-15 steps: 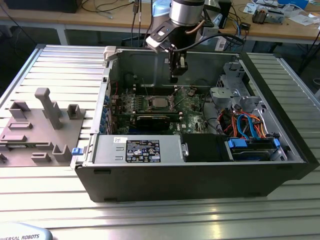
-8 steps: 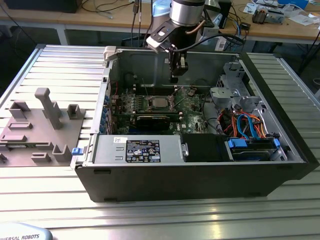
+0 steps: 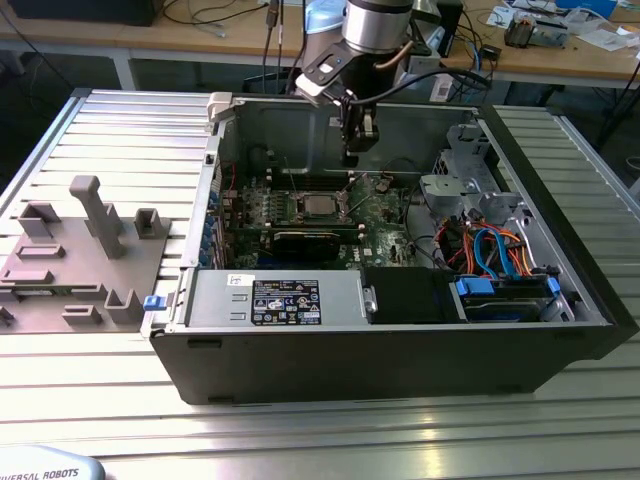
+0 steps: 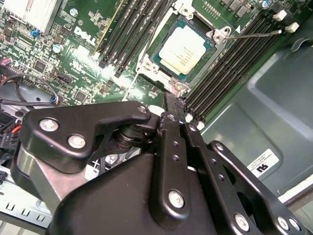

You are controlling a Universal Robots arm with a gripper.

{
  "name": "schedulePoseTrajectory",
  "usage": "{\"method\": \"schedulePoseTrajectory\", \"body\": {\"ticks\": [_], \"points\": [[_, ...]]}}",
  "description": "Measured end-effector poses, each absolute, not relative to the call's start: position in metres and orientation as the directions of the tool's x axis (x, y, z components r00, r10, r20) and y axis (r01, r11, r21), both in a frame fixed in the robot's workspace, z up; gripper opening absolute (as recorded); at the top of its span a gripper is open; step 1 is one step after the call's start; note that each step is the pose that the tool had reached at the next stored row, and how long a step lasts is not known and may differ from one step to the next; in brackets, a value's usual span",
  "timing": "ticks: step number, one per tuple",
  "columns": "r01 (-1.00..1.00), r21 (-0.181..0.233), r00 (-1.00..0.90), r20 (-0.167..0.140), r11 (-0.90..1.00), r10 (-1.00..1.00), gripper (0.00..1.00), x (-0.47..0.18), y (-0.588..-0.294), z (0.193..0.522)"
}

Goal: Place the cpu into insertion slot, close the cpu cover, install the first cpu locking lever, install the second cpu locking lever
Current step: 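Close the cpu cover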

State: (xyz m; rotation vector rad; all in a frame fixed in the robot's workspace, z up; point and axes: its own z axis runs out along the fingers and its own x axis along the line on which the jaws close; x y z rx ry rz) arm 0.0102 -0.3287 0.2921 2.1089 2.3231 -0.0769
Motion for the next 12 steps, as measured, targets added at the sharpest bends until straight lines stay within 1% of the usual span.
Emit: {"method": "schedulePoseTrajectory", "body": {"ticks": [9, 12], "points": [[0.995, -0.034, -0.097, -0.035, 0.096, 0.995, 0.11, 0.0162, -0.3287, 0.2901], [0.995, -0.033, -0.097, -0.023, 0.096, 0.995, 0.11, 0.0164, -0.3287, 0.2899]]}}
